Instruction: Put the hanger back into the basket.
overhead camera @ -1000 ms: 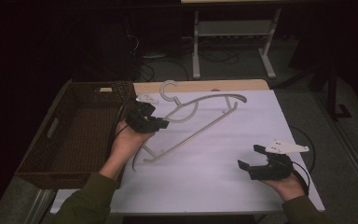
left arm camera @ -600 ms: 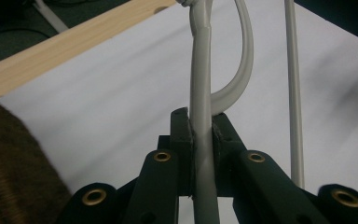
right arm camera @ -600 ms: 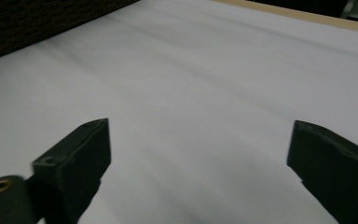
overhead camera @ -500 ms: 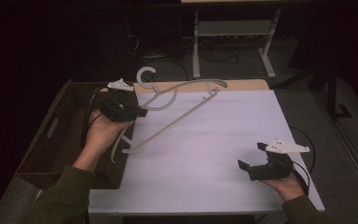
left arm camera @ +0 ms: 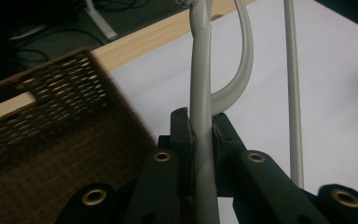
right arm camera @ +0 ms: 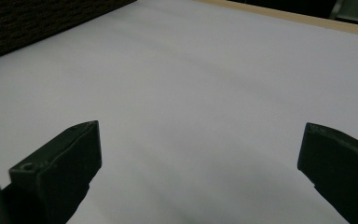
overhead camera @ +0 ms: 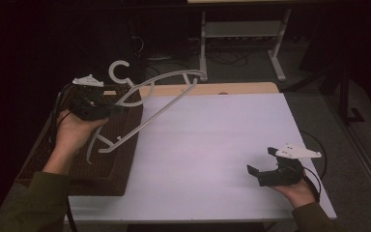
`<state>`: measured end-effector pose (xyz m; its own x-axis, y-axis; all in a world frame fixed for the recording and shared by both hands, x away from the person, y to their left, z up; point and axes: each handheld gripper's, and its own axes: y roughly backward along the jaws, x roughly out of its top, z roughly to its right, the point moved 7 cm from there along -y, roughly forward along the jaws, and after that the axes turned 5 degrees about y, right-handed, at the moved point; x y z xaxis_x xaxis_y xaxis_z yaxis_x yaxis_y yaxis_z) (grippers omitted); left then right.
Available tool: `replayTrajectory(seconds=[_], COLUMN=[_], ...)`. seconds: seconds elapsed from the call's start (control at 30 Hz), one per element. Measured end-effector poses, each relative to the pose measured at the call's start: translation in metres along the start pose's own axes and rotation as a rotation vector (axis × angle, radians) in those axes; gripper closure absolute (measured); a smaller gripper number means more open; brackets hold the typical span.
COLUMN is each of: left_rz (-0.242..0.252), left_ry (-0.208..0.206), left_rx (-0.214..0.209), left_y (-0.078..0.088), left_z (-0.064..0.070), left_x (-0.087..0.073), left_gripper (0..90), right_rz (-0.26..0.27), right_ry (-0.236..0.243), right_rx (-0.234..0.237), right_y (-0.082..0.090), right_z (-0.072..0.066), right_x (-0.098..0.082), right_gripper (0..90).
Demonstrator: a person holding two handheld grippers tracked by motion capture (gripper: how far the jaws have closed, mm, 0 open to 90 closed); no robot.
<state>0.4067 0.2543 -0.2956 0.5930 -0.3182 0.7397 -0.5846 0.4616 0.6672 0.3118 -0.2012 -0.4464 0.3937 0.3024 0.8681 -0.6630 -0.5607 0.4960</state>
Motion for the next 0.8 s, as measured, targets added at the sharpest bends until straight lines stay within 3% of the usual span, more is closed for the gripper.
replayTrajectory(seconds=[0.03, 0.07, 0.17, 0.27, 0.5, 0.8], left_rz=[0.0, 0.003, 0.009, 0.014, 0.011, -0.003], left_ry=[0.0, 0.012, 0.026, 0.043, 0.05, 0.086], left_rx=[0.0, 0.018, 0.029, 0.058, 0.11, 0.182], left_y=[0.0, 0.006, 0.011, 0.02, 0.033, 0.049], left_z=[0.0, -0.01, -0.02, -0.039, -0.066, -0.108], left_x=[0.0, -0.003, -0.006, -0.013, -0.026, -0.048], left_gripper=[82.0, 82.0, 82.1, 82.1, 82.0, 82.0], right_rz=[0.001, 0.002, 0.002, -0.002, -0.004, -0.01], right_ry=[0.002, 0.002, 0.001, 0.006, -0.003, -0.002], right_rx=[0.0, 0.0, -0.002, -0.001, -0.002, -0.006], right_y=[0.0, 0.0, -0.001, -0.001, -0.002, -0.003], right_z=[0.0, 0.0, 0.001, 0.001, 0.001, 0.002], right_x=[0.0, 0.0, 0.0, -0.001, -0.002, -0.003], right_gripper=[0.0, 0.0, 0.0, 0.0, 0.0, 0.0])
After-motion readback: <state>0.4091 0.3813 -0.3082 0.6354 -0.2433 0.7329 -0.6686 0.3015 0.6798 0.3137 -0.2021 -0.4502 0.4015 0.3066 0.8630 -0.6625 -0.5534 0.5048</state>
